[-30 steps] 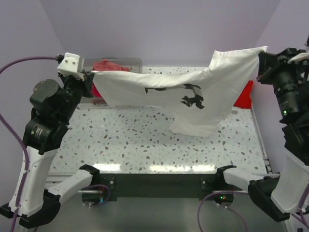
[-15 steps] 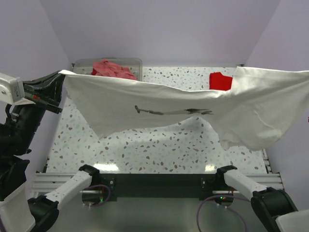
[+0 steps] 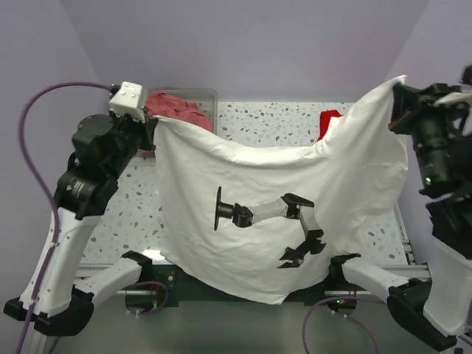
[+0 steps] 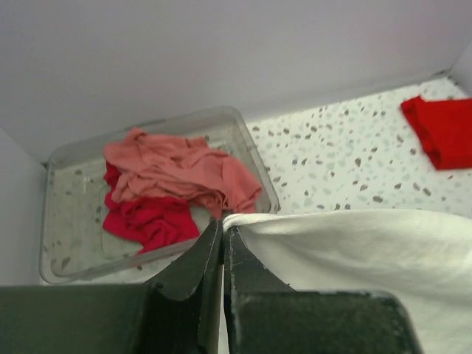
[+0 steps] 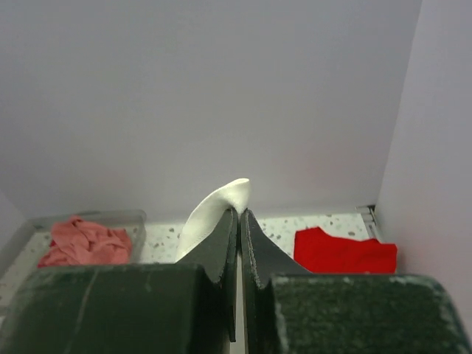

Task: Fold and stack the t-shirts
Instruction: Flatten the tshirt out, then fold the tshirt

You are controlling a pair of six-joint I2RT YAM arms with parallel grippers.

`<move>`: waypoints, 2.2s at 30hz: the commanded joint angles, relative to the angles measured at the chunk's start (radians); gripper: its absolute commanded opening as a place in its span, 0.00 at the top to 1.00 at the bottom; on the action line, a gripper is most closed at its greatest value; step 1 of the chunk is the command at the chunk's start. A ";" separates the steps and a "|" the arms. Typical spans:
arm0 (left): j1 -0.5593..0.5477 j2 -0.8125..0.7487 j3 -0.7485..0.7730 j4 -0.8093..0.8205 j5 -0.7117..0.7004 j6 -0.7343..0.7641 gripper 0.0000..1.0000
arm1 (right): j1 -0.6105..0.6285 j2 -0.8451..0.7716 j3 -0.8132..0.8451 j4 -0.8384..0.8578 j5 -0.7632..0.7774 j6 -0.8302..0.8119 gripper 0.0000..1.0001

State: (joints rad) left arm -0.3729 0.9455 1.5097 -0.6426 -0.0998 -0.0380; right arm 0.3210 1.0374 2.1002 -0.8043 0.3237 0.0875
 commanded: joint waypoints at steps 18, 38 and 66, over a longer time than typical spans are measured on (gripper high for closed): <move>0.055 0.429 0.024 0.333 -0.258 -0.079 0.00 | -0.292 0.908 0.122 0.106 -0.261 0.152 0.01; -0.008 0.150 -0.790 0.331 -0.374 -0.618 0.00 | -0.073 0.348 -1.031 0.442 -0.376 0.313 0.02; -0.135 0.369 -0.921 0.357 -0.449 -0.826 0.00 | -0.017 0.883 -0.859 0.444 -0.192 0.354 0.05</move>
State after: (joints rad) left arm -0.5110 1.2617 0.5701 -0.3172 -0.5282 -0.8688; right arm 0.3019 1.8706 1.1912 -0.3088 0.0498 0.4320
